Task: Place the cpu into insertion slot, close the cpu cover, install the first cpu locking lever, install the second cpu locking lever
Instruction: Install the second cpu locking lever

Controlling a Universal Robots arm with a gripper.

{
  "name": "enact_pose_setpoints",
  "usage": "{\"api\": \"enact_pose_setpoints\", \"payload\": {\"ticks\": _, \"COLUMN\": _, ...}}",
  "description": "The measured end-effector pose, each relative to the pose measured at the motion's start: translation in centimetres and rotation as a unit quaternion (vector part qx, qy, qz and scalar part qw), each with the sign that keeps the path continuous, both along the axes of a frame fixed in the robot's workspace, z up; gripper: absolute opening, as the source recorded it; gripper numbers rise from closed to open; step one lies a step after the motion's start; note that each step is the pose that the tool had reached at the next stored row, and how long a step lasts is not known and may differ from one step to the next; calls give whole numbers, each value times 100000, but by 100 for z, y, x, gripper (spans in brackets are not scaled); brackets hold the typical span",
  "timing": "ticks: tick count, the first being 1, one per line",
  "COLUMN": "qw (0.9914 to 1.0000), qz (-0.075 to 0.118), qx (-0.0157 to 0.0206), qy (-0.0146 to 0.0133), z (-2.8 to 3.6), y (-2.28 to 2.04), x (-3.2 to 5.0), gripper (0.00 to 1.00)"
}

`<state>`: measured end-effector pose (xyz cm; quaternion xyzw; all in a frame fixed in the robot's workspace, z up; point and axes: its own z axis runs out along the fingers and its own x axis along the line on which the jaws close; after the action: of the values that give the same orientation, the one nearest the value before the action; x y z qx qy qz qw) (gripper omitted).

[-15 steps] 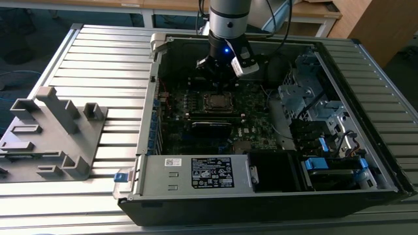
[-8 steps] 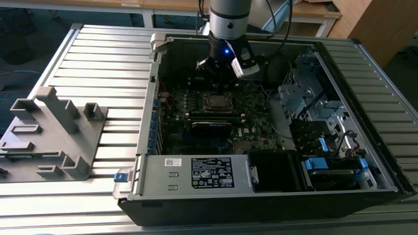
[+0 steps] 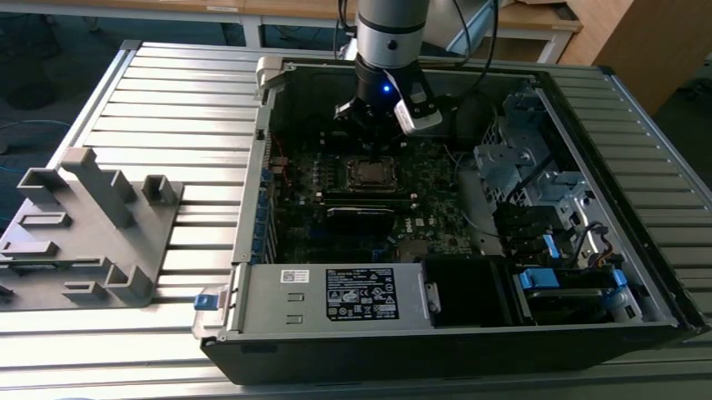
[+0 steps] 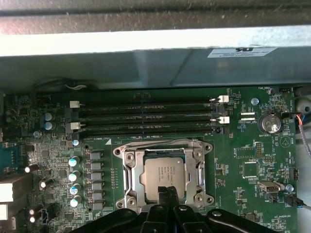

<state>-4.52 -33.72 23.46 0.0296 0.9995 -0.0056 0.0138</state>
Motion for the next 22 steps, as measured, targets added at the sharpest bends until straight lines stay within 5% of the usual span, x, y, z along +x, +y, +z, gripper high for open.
{"api": "enact_pose_setpoints", "payload": {"ticks": 10, "qw": 100000, "qz": 1, "qx": 4, "qy": -2, "z": 1, "y": -27, "x": 0, "gripper": 11}}
{"api": "enact_pose_setpoints", "payload": {"ticks": 22, "qw": 100000, "qz": 2, "qx": 2, "qy": -1, "z": -2, "y": -197, "x": 0, "gripper": 11}}
